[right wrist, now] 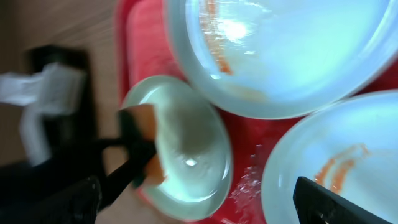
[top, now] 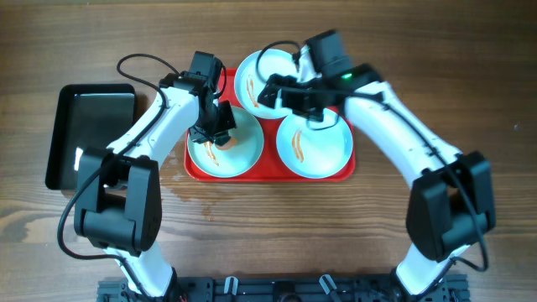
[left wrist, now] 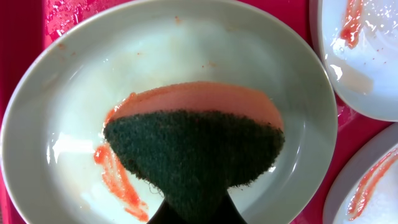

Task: Clean dirty plates on tray and stack at the side
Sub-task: 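Reach the right gripper to the lower-left plate rim and grasp it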

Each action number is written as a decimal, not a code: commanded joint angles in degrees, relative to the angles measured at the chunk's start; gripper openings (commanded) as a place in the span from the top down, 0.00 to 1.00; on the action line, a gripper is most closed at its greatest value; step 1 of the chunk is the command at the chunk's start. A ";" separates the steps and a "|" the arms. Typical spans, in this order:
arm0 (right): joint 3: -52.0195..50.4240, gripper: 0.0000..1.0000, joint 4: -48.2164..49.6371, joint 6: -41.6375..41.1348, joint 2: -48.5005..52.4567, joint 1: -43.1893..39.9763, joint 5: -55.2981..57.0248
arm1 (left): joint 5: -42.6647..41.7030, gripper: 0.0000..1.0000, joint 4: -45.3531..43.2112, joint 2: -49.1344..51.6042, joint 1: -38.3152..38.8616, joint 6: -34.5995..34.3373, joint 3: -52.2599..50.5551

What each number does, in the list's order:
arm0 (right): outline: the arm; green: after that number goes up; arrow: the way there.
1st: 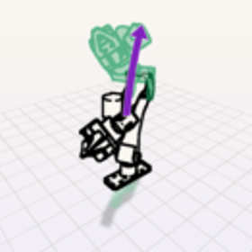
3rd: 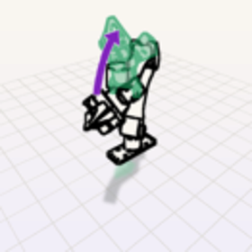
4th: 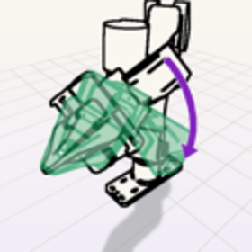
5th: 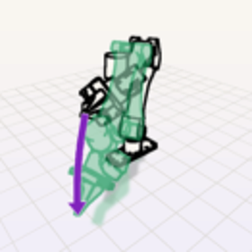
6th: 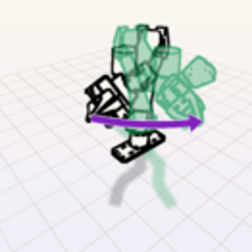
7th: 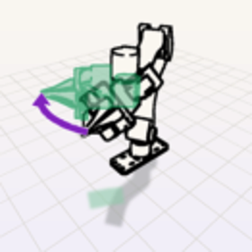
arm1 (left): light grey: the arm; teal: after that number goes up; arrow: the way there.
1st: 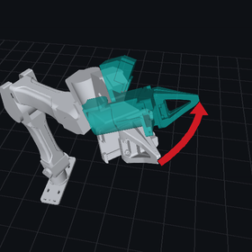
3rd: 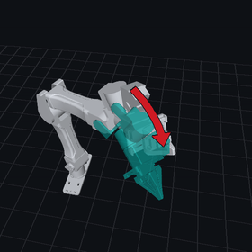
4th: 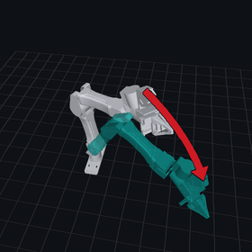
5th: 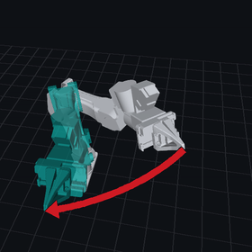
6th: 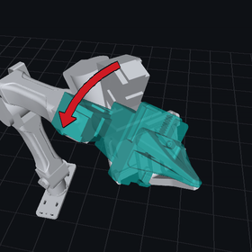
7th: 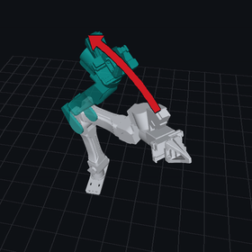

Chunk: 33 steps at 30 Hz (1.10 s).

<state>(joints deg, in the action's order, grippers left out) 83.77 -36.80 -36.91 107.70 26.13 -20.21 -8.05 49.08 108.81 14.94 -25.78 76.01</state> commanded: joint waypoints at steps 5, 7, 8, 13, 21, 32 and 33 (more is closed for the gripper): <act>0.92 0.02 3.56 -10.69 1.68 6.64 22.38 | -0.87 0.96 0.90 0.39 -0.02 1.11 0.07; 0.92 0.14 4.33 -10.67 2.64 7.32 22.01 | -0.87 0.96 0.92 0.39 -0.02 1.11 0.07; 0.90 0.25 4.68 -10.64 3.21 7.52 21.66 | -0.87 0.96 0.92 0.39 -0.02 1.11 0.07; 0.90 0.38 4.85 -8.15 6.21 7.93 19.41 | 1.05 0.96 2.10 0.39 -0.61 1.11 0.07; 0.90 0.39 5.81 3.50 9.14 7.93 10.54 | 0.72 0.96 3.08 0.39 -2.10 1.81 0.07; 0.87 0.41 3.32 10.29 11.74 8.04 6.84 | -2.21 0.96 3.15 0.39 -1.38 4.79 0.07; 0.87 0.41 3.15 10.38 12.04 8.04 6.86 | -2.19 0.96 3.28 0.39 -1.38 4.79 0.07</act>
<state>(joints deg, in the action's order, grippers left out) 83.83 -33.23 -28.97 117.47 33.98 -11.77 -9.13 52.12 108.81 13.34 -22.52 76.01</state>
